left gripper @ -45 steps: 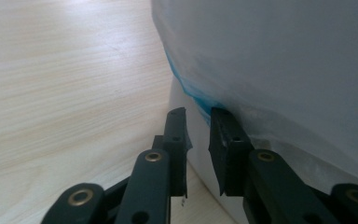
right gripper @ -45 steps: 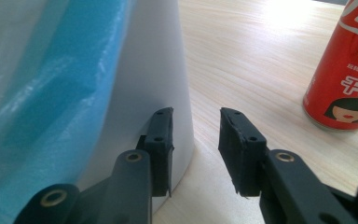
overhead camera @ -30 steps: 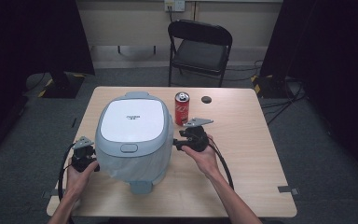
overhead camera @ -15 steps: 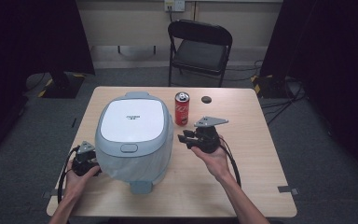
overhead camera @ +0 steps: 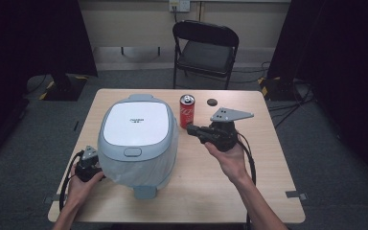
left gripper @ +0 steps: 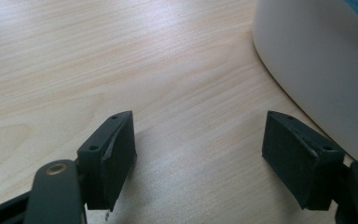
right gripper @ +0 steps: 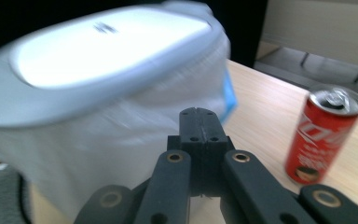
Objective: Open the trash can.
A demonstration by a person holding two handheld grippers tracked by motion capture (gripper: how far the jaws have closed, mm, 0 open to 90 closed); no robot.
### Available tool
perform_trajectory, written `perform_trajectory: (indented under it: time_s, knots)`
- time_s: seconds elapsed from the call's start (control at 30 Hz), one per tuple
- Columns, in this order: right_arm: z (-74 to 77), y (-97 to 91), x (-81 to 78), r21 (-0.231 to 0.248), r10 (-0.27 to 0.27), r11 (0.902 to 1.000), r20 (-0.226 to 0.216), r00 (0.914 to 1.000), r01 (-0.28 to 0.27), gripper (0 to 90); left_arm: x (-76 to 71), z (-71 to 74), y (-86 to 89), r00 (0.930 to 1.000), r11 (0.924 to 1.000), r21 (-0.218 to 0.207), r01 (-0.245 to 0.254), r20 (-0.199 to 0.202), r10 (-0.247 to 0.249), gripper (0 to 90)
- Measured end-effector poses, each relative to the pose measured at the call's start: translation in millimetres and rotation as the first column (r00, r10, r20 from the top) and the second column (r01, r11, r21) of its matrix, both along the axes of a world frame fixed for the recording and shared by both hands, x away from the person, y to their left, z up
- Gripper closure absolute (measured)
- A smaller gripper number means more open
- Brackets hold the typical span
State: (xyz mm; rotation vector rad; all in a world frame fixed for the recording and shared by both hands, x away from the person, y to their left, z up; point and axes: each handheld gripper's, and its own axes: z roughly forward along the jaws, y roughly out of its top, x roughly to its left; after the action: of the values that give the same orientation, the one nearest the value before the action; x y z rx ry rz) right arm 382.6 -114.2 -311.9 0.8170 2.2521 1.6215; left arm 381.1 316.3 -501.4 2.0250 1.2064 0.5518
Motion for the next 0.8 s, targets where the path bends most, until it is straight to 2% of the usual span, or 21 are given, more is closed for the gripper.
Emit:
perform_trajectory:
  time_s: [0.17,0.27,0.37,0.53,0.7,0.8]
  knots:
    - [23.4,12.5,-12.5,0.009,0.053,0.9985,-0.001,0.9986,-0.053,90.0,0.0,-0.1,-0.1,1.0000,1.0000,-0.001,-0.001,0.001,0.001,25.2]
    - [33.0,27.1,-20.0,0.021,0.113,0.9933,0.008,0.9935,-0.114,90.0,0.0,0.0,0.0,1.0000,1.0000,0.000,0.000,0.000,0.000,25.2]
    - [35.3,48.0,-27.3,0.012,0.182,0.9833,0.013,0.9833,-0.182,90.0,0.0,0.0,0.0,1.0000,1.0000,0.000,0.000,0.000,0.000,25.2]
    - [36.1,82.1,-36.0,-0.011,0.283,0.9590,0.010,0.9590,-0.283,90.0,0.0,0.0,0.0,1.0000,1.0000,0.000,0.000,0.000,0.000,25.2]
    - [32.4,100.8,-39.2,-0.037,0.334,0.9420,-0.001,0.9427,-0.333,90.0,0.0,0.0,0.1,1.0000,1.0000,0.000,0.000,-0.001,0.000,25.2]
    - [29.9,105.6,-40.3,-0.043,0.341,0.9393,-0.005,0.9402,-0.340,90.0,0.0,0.0,0.1,1.0000,1.0000,0.000,0.001,-0.001,-0.001,25.2]
